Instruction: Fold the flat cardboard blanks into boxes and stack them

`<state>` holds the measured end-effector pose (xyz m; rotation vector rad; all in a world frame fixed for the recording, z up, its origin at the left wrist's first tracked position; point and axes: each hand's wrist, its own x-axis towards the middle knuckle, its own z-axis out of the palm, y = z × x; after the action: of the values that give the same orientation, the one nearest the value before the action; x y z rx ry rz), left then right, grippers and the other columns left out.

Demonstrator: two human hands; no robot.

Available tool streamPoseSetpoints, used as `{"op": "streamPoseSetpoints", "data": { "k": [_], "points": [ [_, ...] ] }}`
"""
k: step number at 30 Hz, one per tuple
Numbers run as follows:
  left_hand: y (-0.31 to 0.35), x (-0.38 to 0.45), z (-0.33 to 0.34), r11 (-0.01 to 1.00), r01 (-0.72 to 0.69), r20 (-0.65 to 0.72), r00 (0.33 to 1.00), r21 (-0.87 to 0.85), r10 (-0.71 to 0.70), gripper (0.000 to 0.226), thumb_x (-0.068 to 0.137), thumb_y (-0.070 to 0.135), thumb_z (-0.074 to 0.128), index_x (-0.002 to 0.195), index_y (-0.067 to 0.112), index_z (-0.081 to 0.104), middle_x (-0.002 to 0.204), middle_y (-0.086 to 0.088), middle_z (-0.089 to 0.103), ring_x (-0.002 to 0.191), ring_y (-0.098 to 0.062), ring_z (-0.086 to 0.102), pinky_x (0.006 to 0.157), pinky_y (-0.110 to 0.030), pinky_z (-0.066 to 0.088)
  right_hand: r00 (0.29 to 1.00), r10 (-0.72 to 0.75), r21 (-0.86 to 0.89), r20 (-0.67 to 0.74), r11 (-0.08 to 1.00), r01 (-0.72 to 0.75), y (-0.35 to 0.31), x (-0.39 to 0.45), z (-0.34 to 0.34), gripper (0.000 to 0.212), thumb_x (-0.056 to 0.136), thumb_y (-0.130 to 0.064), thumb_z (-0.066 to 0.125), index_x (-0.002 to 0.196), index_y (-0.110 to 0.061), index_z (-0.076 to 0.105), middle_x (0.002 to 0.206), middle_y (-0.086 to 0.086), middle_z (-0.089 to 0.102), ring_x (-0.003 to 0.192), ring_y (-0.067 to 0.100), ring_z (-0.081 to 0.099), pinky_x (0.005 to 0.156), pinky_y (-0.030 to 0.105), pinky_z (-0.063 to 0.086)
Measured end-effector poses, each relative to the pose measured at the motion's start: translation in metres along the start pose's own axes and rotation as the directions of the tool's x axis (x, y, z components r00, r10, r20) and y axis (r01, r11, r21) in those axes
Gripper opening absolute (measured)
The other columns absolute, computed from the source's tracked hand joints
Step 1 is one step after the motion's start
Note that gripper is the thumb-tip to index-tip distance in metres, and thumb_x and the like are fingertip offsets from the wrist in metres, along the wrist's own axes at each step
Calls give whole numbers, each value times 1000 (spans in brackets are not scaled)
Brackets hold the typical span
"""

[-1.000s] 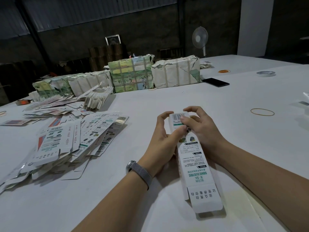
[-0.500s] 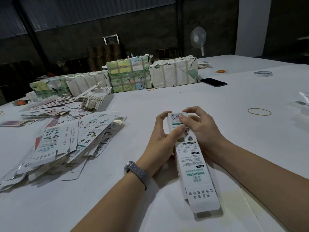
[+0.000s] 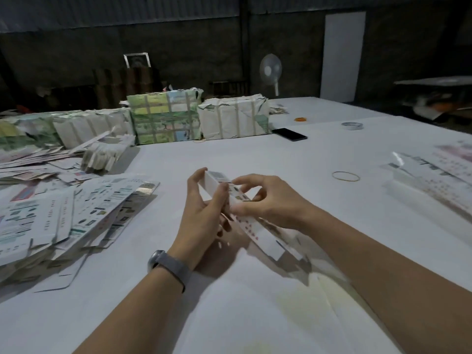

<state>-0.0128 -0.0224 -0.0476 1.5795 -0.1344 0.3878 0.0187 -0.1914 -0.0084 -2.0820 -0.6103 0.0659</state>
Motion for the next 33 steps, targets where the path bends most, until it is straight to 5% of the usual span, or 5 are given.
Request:
{"op": "streamPoseSetpoints", "data": {
  "k": [7, 15, 20, 29, 33],
  "points": [
    [-3, 6, 1, 999, 38, -3, 999, -26, -38, 22, 97, 47, 55, 114, 59, 47, 74, -9, 71, 45, -16, 59, 36, -25, 42, 954, 36, -325, -298, 936, -137, 5, -27, -69, 58, 76, -45, 79, 130, -37, 61, 119, -8, 61, 96, 9, 58, 77, 25, 43],
    [-5, 0, 6, 994, 96, 103, 990, 49, -100, 16, 101, 38, 57, 109, 52, 58, 67, -7, 67, 45, -21, 54, 41, -26, 37, 818, 274, -684, -506, 450, -574, 78, -104, -189, 46, 83, -49, 67, 125, -33, 58, 131, -4, 50, 123, 21, 48, 91, 37, 47],
    [-3, -2, 5, 992, 104, 105, 988, 65, -111, 17, 102, 32, 56, 102, 47, 64, 64, -9, 66, 42, -22, 50, 43, -26, 37, 868, 55, -860, -494, 116, -497, 105, -114, -188, 36, 85, -36, 59, 121, -33, 61, 126, -4, 49, 116, 23, 43, 94, 36, 40],
    [-5, 1, -3, 981, 76, 69, 994, 178, -89, 20, 101, 21, 57, 99, 37, 68, 65, -5, 67, 48, -17, 55, 40, -24, 35, 958, -23, -673, -285, 716, -183, 54, -28, -59, 24, 88, -39, 59, 111, -34, 65, 112, -13, 53, 109, 12, 47, 79, 30, 37],
    [0, 2, -12, 915, -34, -19, 999, 401, 46, 20, 97, 13, 55, 105, 29, 64, 63, 2, 70, 56, -11, 64, 54, -26, 48, 971, -166, -607, -172, 794, 28, 24, 16, 3, 25, 89, -39, 56, 111, -32, 66, 104, -14, 54, 103, 11, 48, 78, 30, 38]
  ]
}}
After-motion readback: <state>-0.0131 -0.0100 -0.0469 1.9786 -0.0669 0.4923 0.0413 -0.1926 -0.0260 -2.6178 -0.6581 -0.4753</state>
